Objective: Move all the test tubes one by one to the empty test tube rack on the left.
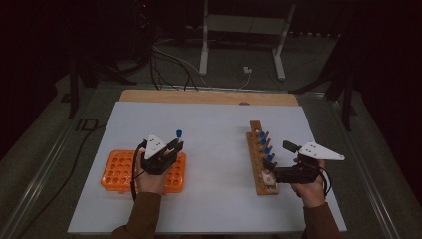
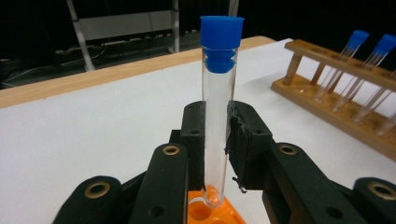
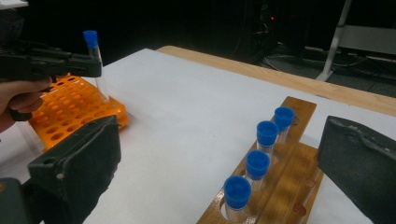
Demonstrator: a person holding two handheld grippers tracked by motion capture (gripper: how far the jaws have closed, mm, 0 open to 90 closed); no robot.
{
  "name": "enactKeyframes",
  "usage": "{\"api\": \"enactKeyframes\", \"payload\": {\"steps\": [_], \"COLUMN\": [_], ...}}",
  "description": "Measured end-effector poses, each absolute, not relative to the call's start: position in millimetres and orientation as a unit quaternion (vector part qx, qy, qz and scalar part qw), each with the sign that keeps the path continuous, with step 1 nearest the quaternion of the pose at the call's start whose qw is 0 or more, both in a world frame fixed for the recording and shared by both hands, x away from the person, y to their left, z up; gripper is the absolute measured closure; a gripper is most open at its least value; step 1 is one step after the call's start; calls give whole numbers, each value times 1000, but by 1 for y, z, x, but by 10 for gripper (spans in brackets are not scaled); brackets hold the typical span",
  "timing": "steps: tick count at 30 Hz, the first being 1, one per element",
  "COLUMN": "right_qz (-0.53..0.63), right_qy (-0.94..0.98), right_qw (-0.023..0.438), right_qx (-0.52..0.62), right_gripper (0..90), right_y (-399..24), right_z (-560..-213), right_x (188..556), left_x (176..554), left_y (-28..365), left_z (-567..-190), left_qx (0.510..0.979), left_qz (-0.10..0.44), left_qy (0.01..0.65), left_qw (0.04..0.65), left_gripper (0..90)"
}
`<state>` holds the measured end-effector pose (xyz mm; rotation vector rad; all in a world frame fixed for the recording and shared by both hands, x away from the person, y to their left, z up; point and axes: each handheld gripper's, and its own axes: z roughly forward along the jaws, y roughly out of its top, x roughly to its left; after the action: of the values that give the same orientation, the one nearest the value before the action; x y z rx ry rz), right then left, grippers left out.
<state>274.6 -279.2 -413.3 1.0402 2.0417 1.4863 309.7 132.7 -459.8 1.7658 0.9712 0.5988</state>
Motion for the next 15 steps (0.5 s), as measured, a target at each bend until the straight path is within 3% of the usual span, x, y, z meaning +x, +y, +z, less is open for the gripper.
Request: {"api": "enactKeyframes", "payload": {"steps": [15], "right_qz": [535], "right_qy": [732], "right_qw": [203], "right_qx": [370], "right_gripper": [2], "right_y": [-280], "right_z": [-412], "right_x": [273], "left_x": [313], "left_y": [136], "left_z": [-472], "left_qx": [747], "left_qz": [224], "left_qy": [430], "left_qw": [456], "left_gripper": [769]}}
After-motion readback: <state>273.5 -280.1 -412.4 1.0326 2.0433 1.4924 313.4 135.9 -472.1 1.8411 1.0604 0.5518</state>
